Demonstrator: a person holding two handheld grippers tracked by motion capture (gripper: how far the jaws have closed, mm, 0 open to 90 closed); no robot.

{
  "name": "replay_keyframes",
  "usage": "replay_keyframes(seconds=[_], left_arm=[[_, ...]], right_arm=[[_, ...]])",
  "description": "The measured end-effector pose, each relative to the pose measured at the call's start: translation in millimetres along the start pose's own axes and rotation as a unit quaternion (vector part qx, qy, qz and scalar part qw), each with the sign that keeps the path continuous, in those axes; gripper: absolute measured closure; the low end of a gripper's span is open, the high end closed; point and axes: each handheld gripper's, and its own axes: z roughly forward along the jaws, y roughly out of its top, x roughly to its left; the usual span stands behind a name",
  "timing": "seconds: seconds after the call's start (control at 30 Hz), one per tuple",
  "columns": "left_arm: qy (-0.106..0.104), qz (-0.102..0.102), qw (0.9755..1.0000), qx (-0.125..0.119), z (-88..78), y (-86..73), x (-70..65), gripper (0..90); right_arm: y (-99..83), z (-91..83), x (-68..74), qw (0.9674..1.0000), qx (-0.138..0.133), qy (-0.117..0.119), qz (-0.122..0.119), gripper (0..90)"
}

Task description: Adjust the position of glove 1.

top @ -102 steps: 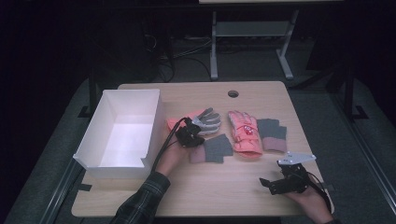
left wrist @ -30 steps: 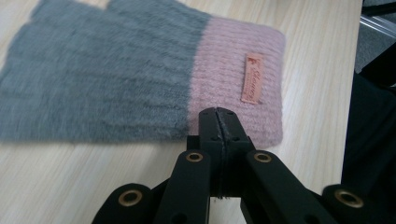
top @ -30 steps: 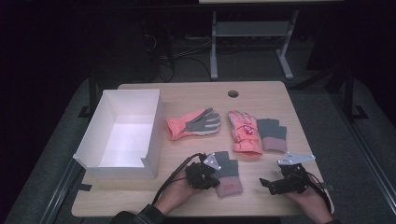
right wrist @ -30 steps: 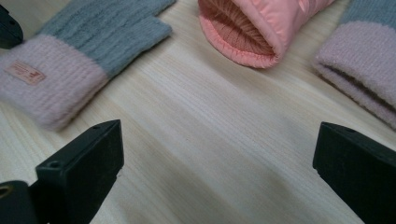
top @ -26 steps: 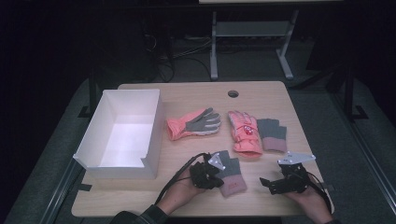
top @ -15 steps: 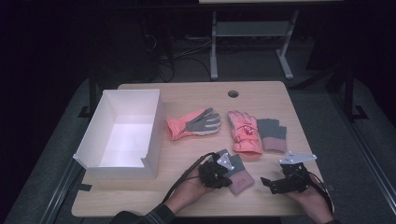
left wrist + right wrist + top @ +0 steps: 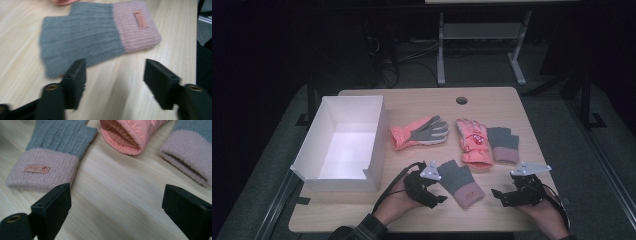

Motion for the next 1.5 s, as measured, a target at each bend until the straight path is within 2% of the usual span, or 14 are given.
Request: replay_keyframes(seconds=[0.07, 0.13, 0.27, 0.3, 0.37, 0.5, 0.53, 0.6, 0.7, 0.9, 1.03, 1.07, 1.2, 1.5], left_arm=[[-0.001, -0.019, 0.9998, -0.004, -5.1, -6.1, 4.0, 21.7], [0.007, -0.033, 0.9994, -0.008, -9.0, -12.6, 5.9, 15.4], [0.023, -0.046, 0.9987, -0.002, -15.7, -23.7, 7.2, 11.8], [0.022, -0.057, 0.9981, -0.004, -15.9, -25.5, 6.9, 11.0], [0.021, -0.052, 0.9984, 0.005, -18.6, -28.7, 7.0, 11.6], [0.030, -0.041, 0.9987, -0.006, -21.1, -33.4, 6.7, 12.5], [0.032, -0.048, 0.9983, -0.013, -20.9, -34.4, 6.2, 12.5], [0.032, -0.046, 0.9984, -0.006, -22.8, -35.8, 8.2, 12.6], [0.038, -0.046, 0.9982, -0.012, -23.0, -36.3, 9.8, 12.6], [0.044, -0.045, 0.9979, -0.016, -22.1, -36.5, 10.5, 12.9], [0.042, -0.044, 0.9980, -0.015, -19.4, -37.1, 11.3, 12.9], [0.041, -0.045, 0.9980, -0.016, -18.9, -37.2, 11.2, 12.9], [0.041, -0.047, 0.9979, -0.019, -17.2, -36.5, 11.0, 13.1], [0.035, -0.041, 0.9985, -0.014, -15.8, -35.8, 11.5, 13.3]], right_arm=[[0.5, -0.1, 0.8, 1.0000, 0.002, -0.003, 0.003, 13.7], [2.0, 0.0, -0.4, 1.0000, 0.005, -0.005, 0.005, 16.5], [6.6, -2.1, -2.9, 0.9997, 0.007, -0.020, 0.013, 29.5], [8.0, -2.3, -3.7, 0.9996, 0.008, -0.023, 0.016, 32.2], [11.0, -2.2, -6.1, 0.9995, 0.007, -0.026, 0.019, 38.3], [17.4, -0.8, -9.6, 0.9991, 0.005, -0.033, 0.027, 49.4], [19.2, -0.4, -10.7, 0.9989, 0.005, -0.037, 0.028, 51.3], [23.1, 1.7, -14.2, 0.9985, 0.004, -0.045, 0.031, 55.7], [29.3, 4.7, -19.6, 0.9979, 0.006, -0.053, 0.037, 60.2], [46.3, 13.5, -32.6, 0.9967, 0.000, -0.066, 0.046, 66.3], [57.9, 20.8, -42.8, 0.9951, -0.002, -0.079, 0.059, 66.9], [61.7, 23.6, -47.9, 0.9942, -0.004, -0.089, 0.061, 67.5], [67.3, 29.0, -59.0, 0.9925, -0.006, -0.100, 0.070, 67.7], [77.9, 50.1, -87.7, 0.9874, -0.008, -0.114, 0.109, 68.1]])
